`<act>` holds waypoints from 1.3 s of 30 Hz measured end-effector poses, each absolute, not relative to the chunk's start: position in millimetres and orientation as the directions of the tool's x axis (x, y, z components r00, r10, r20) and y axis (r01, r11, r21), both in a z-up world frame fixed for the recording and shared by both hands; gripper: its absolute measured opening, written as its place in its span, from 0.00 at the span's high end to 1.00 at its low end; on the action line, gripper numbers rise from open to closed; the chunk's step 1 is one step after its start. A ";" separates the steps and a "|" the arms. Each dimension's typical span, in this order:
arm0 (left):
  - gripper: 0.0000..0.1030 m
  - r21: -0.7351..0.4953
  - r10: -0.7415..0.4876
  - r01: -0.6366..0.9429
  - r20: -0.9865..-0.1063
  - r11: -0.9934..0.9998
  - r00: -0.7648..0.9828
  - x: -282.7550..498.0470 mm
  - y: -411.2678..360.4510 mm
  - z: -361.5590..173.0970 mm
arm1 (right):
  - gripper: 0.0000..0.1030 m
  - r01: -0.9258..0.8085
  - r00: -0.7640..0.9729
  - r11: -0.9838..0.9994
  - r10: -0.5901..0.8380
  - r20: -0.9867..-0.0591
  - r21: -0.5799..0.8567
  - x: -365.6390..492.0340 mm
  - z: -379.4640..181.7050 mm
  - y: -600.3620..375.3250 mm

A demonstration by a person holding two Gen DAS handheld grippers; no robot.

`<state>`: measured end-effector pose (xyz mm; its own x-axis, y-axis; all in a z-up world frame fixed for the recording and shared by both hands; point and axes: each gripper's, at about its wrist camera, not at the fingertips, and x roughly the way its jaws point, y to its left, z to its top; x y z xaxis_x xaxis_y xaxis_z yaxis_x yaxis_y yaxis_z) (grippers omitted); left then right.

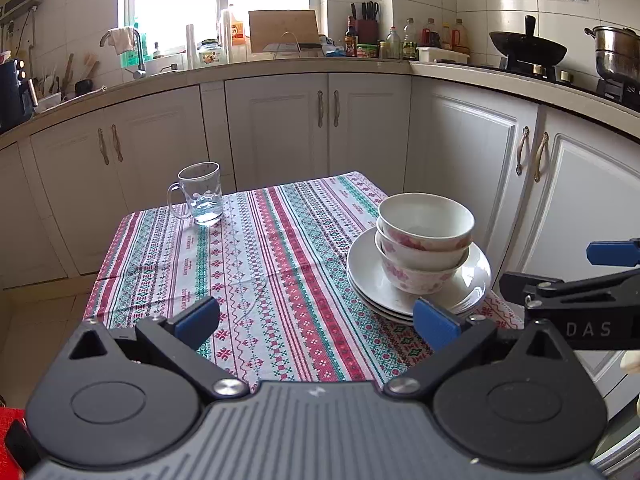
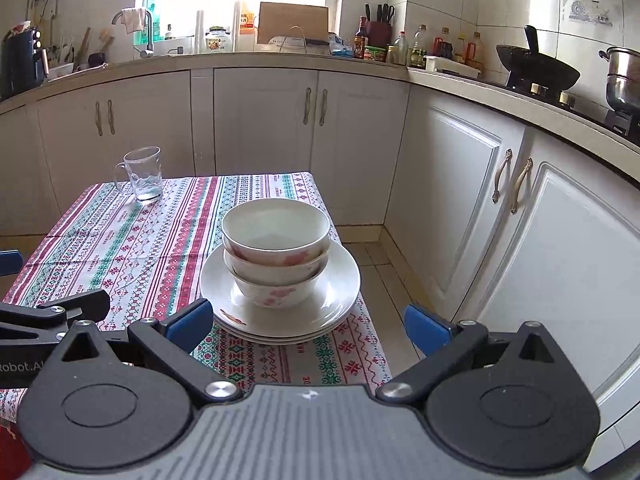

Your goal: Organize plates and bowls

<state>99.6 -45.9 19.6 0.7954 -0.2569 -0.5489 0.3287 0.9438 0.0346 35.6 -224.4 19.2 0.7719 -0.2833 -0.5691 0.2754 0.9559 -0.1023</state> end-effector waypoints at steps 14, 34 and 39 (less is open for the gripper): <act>0.01 0.027 -0.258 0.327 -0.554 0.945 0.791 99.3 -44.1 20.2 | 0.00 0.273 0.773 0.956 -0.285 -0.567 -0.109 35.0 19.2 -222.2; 0.01 0.022 -0.260 0.327 -0.556 0.945 0.790 97.6 -43.3 21.3 | 0.00 0.270 0.778 0.955 -0.290 -0.558 -0.120 33.4 21.1 -220.8; 0.01 0.020 -0.260 0.325 -0.557 0.945 0.789 96.9 -43.5 21.6 | 0.00 0.270 0.778 0.955 -0.290 -0.557 -0.120 33.4 21.2 -220.8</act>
